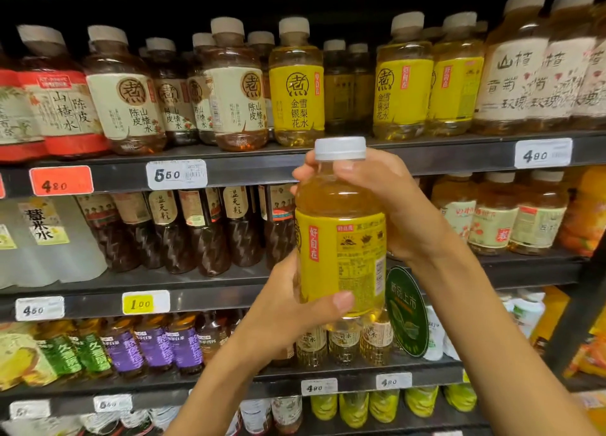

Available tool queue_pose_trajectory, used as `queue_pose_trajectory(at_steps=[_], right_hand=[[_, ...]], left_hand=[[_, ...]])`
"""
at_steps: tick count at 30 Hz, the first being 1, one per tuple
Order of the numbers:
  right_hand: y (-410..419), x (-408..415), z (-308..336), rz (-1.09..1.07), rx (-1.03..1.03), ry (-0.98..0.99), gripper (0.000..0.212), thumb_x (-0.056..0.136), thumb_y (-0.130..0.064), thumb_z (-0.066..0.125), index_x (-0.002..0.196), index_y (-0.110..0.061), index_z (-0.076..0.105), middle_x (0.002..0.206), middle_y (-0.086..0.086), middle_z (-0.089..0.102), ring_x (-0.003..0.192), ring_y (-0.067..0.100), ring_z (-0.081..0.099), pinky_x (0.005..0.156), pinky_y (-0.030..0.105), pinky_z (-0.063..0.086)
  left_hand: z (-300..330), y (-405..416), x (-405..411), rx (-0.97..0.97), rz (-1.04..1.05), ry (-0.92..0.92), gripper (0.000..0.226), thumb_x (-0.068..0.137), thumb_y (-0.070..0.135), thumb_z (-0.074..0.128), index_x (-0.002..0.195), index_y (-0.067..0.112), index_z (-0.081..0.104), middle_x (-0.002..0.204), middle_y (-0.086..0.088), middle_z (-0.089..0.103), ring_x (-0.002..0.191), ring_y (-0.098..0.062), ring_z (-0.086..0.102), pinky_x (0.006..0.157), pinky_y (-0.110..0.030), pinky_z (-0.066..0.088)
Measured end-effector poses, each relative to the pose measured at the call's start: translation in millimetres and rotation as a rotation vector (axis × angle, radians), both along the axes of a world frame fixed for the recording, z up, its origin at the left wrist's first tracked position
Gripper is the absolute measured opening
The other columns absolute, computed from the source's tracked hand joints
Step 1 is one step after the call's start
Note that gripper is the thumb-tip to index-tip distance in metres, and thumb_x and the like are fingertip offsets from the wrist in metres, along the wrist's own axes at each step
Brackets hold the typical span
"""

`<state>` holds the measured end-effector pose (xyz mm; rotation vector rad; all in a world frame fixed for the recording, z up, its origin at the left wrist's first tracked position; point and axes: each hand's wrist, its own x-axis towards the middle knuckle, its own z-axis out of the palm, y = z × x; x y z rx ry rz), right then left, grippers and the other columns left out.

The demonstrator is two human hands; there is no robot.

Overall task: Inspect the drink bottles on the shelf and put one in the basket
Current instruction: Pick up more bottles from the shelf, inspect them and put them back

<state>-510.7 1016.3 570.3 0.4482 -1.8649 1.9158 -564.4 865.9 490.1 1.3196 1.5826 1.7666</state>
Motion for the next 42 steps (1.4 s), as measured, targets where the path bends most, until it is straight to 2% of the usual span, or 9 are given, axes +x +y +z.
queue_pose_trajectory(at_steps=[6,10,16,19,24,27,34,38,42], right_hand=[[-16.1,1.9,-0.7,-0.319,-0.099,-0.040,0.023,0.088,-0.019,0.065,0.101,0.000,0.066,0.078,0.006,0.070,0.067,0.014,0.066,0.058,0.023,0.054],[-19.2,5.3,4.9,-0.382,0.007,-0.084,0.024,0.089,-0.034,0.063,0.095,-0.012,0.069,0.075,-0.002,0.072,0.067,0.010,0.069,0.057,0.019,0.052],[-3.3,3.8,11.1,-0.130,-0.186,-0.178,0.050,0.092,-0.049,0.049,0.118,-0.009,0.065,0.098,0.003,0.071,0.092,0.017,0.065,0.082,0.031,0.050],[-5.3,-2.3,8.9,0.043,-0.317,-0.200,0.045,0.089,-0.044,0.049,0.114,-0.009,0.063,0.098,0.006,0.071,0.094,0.019,0.066,0.084,0.032,0.055],[-6.4,-5.9,8.4,0.163,-0.373,-0.150,0.034,0.088,-0.031,0.054,0.109,-0.006,0.061,0.095,0.010,0.074,0.091,0.024,0.071,0.075,0.034,0.059],[-4.2,-7.5,13.2,-0.010,-0.297,-0.169,0.024,0.092,-0.031,0.057,0.099,-0.009,0.065,0.089,0.006,0.075,0.081,0.018,0.071,0.072,0.029,0.059],[-14.1,-10.9,16.7,-0.381,0.113,-0.161,0.027,0.092,-0.042,0.059,0.096,-0.016,0.067,0.090,0.003,0.075,0.076,0.013,0.071,0.066,0.026,0.053],[-5.1,-8.9,18.4,-0.207,-0.009,-0.259,0.043,0.093,-0.051,0.051,0.103,-0.012,0.068,0.091,0.007,0.074,0.081,0.016,0.071,0.071,0.027,0.057],[3.4,-8.9,14.7,0.022,-0.278,-0.339,0.043,0.092,-0.047,0.051,0.109,-0.010,0.064,0.090,0.005,0.071,0.086,0.017,0.068,0.075,0.029,0.058]], left_hand=[[3.1,7.1,7.6,0.065,0.178,0.046,0.068,0.064,0.035,0.078,0.124,0.028,0.047,0.105,0.019,0.070,0.094,0.000,0.068,0.071,-0.010,0.052],[3.3,7.0,11.6,0.045,0.204,0.000,0.051,0.067,0.027,0.077,0.113,0.030,0.054,0.097,0.020,0.073,0.087,0.002,0.069,0.066,-0.008,0.051],[13.0,-5.1,5.5,0.096,-0.048,-0.307,0.067,0.054,0.057,0.084,0.112,0.027,0.070,0.118,-0.007,0.070,0.108,-0.025,0.067,0.084,-0.036,0.056],[10.8,-5.4,6.0,0.124,-0.218,-0.456,0.064,0.057,0.053,0.085,0.114,0.027,0.070,0.123,-0.012,0.066,0.114,-0.036,0.061,0.100,-0.056,0.045],[8.3,-6.2,7.5,0.131,-0.290,-0.543,0.082,0.061,0.050,0.085,0.130,0.015,0.058,0.129,-0.024,0.059,0.112,-0.042,0.061,0.100,-0.058,0.044],[12.3,-13.8,-0.1,0.065,-0.210,-0.409,0.081,0.065,0.058,0.079,0.132,0.018,0.057,0.134,-0.018,0.057,0.124,-0.037,0.054,0.105,-0.054,0.041],[14.5,-2.2,6.7,-0.032,0.114,-0.126,0.078,0.064,0.070,0.069,0.127,0.026,0.055,0.120,0.003,0.069,0.112,-0.015,0.065,0.094,-0.034,0.052],[12.6,-2.8,12.3,0.035,0.021,-0.313,0.063,0.072,0.062,0.069,0.123,0.027,0.063,0.123,-0.002,0.068,0.115,-0.019,0.063,0.087,-0.029,0.055],[20.0,-1.8,17.4,0.078,-0.232,-0.758,0.088,0.059,0.057,0.081,0.132,0.015,0.056,0.123,-0.022,0.063,0.103,-0.038,0.066,0.079,-0.049,0.057]])
